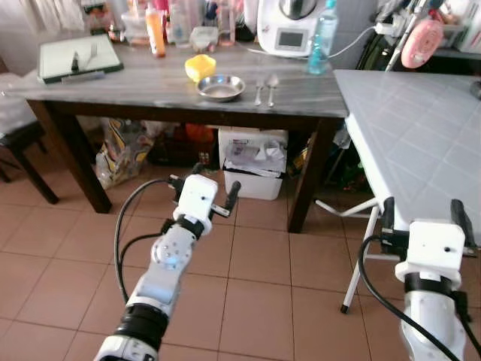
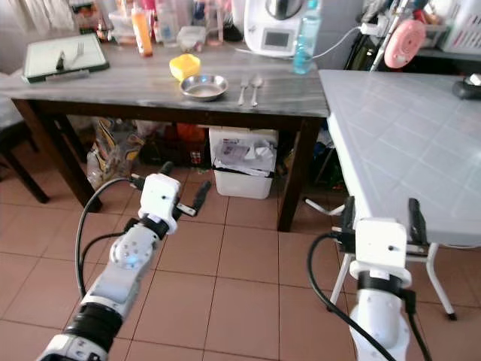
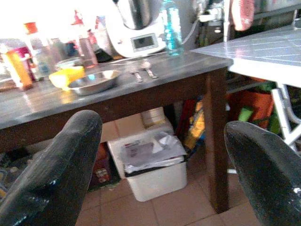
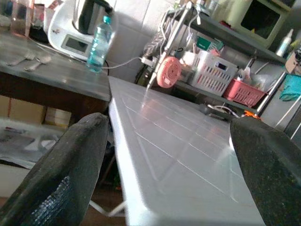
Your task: Setting the table
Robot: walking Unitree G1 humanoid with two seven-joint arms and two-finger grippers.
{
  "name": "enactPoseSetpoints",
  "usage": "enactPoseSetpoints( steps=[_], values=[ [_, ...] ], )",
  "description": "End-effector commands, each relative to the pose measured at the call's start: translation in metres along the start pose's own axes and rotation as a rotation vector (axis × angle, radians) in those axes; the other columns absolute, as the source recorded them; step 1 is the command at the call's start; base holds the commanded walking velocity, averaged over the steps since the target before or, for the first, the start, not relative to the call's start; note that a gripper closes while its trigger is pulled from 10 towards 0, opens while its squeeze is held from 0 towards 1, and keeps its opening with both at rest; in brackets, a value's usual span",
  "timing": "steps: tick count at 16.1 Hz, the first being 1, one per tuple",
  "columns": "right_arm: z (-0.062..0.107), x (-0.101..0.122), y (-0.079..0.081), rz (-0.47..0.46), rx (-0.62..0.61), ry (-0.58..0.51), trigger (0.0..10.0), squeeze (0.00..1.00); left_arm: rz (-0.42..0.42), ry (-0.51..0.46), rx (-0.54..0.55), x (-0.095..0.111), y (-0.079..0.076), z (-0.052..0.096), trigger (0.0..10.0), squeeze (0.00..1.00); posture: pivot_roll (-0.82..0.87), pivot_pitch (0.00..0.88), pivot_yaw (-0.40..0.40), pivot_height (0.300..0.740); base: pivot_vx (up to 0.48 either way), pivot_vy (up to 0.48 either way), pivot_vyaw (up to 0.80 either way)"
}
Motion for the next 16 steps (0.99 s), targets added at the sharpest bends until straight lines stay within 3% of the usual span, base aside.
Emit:
enactPoseSetpoints(
  steps=[1,14,16],
  values=[
    [0.0008,0.0035,-0.0005,0.004,-0.007,-0.01,10.0,0.08,-0.006,-0.022,-0.019,0.0063,-0.0052,-0.0053,10.0,0.0,0.01,0.05,-0.011,0.74,0.0,-0.48,0.0],
    [0.0019,0.0064,-0.0033,0.02,-0.018,-0.016,10.0,0.08,0.004,-0.015,-0.016,0.0041,-0.0105,-0.0107,10.0,0.0,-0.01,0.056,-0.006,0.74,0.0,-0.48,0.0],
    [0.0007,0.0081,-0.0039,-0.033,-0.015,-0.022,10.0,0.07,-0.001,-0.015,-0.006,0.0041,-0.009,-0.0107,10.0,0.0,-0.01,0.063,-0.009,0.74,0.0,-0.48,0.0]
  ],
)
Point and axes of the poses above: a point about 5 cm out from each wrist's last joint towards the gripper, its own z axis pointing back from the gripper into the wrist, its own x axis along the axis of the wrist's last joint, y = z × x, the point moved 4 cm from there along -z, pointing out of the wrist towards the gripper, and after that the axes turned 5 degrees about z, right-handed, at the moved point
